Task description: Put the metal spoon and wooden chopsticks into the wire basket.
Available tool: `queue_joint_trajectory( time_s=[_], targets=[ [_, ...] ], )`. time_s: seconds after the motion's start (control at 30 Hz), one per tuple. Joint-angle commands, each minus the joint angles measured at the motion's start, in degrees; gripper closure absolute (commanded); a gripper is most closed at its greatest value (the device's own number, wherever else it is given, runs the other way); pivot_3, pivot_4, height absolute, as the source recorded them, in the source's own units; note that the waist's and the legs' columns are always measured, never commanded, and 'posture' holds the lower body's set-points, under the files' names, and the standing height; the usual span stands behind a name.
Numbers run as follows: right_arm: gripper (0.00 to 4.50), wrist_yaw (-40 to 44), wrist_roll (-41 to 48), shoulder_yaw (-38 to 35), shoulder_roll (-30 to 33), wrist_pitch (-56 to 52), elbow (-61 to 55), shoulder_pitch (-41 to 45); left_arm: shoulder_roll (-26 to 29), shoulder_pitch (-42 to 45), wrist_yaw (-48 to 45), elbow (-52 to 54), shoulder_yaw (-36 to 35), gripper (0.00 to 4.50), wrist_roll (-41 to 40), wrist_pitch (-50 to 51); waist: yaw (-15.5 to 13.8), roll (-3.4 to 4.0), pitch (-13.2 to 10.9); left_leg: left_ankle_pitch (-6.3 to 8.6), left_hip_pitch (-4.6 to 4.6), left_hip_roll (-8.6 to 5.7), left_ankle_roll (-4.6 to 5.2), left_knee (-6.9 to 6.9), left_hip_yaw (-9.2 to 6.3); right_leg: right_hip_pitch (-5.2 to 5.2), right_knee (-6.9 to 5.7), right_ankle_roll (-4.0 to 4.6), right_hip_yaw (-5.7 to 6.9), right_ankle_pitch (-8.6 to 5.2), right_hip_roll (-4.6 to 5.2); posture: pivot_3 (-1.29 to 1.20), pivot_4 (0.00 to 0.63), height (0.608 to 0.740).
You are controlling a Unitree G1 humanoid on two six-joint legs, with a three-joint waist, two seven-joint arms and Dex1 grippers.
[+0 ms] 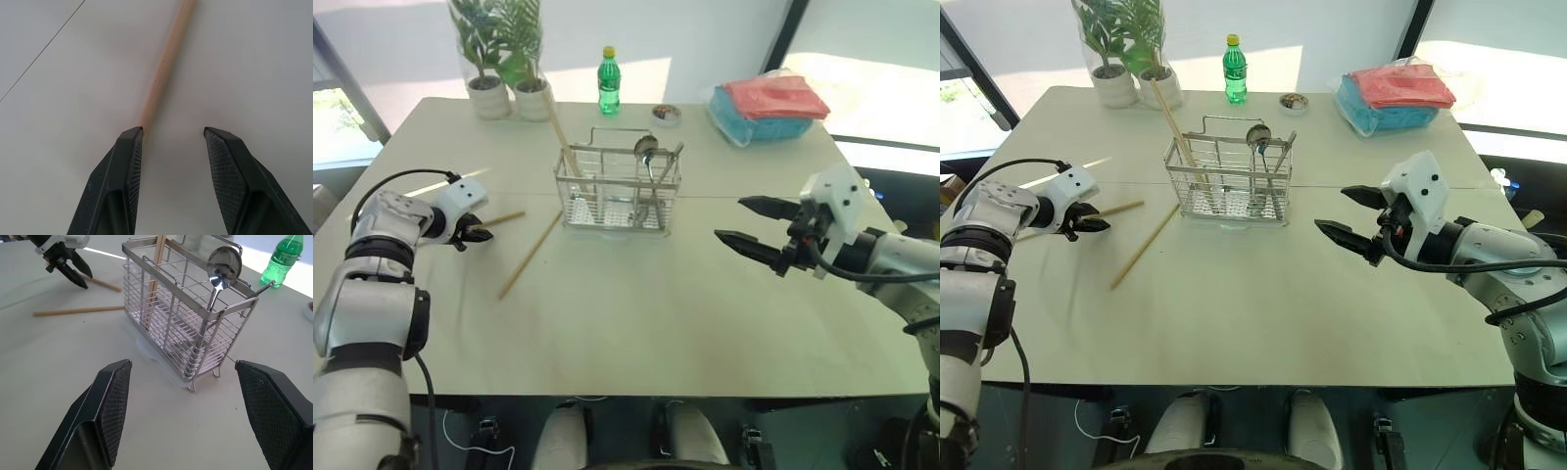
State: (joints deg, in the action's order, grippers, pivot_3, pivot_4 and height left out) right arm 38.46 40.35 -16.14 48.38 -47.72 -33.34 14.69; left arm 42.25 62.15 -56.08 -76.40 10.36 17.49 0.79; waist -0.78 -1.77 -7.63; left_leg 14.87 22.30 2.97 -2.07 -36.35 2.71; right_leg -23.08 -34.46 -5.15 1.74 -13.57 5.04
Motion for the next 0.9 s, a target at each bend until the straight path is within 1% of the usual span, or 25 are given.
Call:
queue_joint_trajectory(
  time_s=[0.03,0.17,0.3,0.43,0.53,0.67,0.73,0.9],
  targets=[
    [0.98,-0.5,0.3,-1.2,0.5,0.5,-0.3,0.7,0.0,0.3,-1.6,-0.7,0.4,2.39,0.8,1.1,0.0,0.00,0.0,0.00,0.00,0.00,0.00,0.00,0.00,0.00,0.00,0.00,0.00,0.00,0.00,0.00,0.150,0.723],
    [0.98,-0.7,0.3,-1.2,0.3,0.6,-0.1,0.6,0.4,1.0,-3.7,-0.5,0.8,2.39,1.3,0.4,0.0,0.00,0.0,0.00,0.02,0.00,0.00,0.00,0.00,-0.01,0.01,0.00,0.00,0.00,0.00,0.00,0.150,0.723],
    [0.98,-0.8,0.5,-1.2,0.2,0.5,-0.3,0.2,0.2,2.0,1.2,-1.0,-0.1,2.39,1.6,1.6,0.0,-0.01,0.0,0.01,0.04,0.00,0.01,0.02,0.00,-0.03,0.01,-0.04,0.00,0.02,0.00,0.00,0.150,0.723],
    [0.98,-1.2,0.9,-1.4,0.2,0.1,-0.7,-0.3,-0.6,1.5,2.4,-1.4,-0.2,2.39,1.6,2.5,0.1,-0.01,0.0,0.01,0.04,0.00,0.01,0.02,0.00,-0.04,0.01,-0.13,0.00,0.07,-0.01,0.00,0.150,0.723],
    [0.98,-1.5,1.1,-1.6,0.3,-0.1,-0.8,-0.5,-0.8,2.2,0.5,-1.3,-0.5,2.39,1.1,3.0,0.0,-0.01,0.0,0.01,0.03,0.00,0.01,0.01,0.00,-0.04,0.00,-0.05,0.00,0.03,-0.01,0.00,0.150,0.723],
    [0.98,-1.8,1.3,-2.0,0.4,-0.1,-0.7,-1.0,-0.2,3.3,-4.9,-0.9,0.2,2.39,1.4,1.8,0.0,-0.01,0.0,0.01,0.05,0.00,0.01,0.01,0.00,-0.04,0.03,0.01,0.00,-0.01,0.00,0.00,0.150,0.723],
    [0.98,-2.0,1.3,-2.1,0.2,0.1,-0.7,-1.5,0.2,3.9,-5.0,-0.9,0.2,2.39,1.6,1.5,0.0,-0.02,0.0,0.01,0.09,0.00,0.01,0.02,0.00,-0.05,0.06,0.01,0.00,0.00,-0.01,0.00,0.150,0.723],
    [0.98,-2.6,1.4,-2.0,-0.3,0.5,-1.1,-2.4,0.5,5.0,1.8,-1.3,-0.5,2.39,2.2,1.6,0.1,-0.09,0.0,0.02,0.11,0.00,0.03,0.03,0.00,-0.08,0.08,-0.13,0.01,0.08,-0.01,0.00,0.150,0.723]
  ],
)
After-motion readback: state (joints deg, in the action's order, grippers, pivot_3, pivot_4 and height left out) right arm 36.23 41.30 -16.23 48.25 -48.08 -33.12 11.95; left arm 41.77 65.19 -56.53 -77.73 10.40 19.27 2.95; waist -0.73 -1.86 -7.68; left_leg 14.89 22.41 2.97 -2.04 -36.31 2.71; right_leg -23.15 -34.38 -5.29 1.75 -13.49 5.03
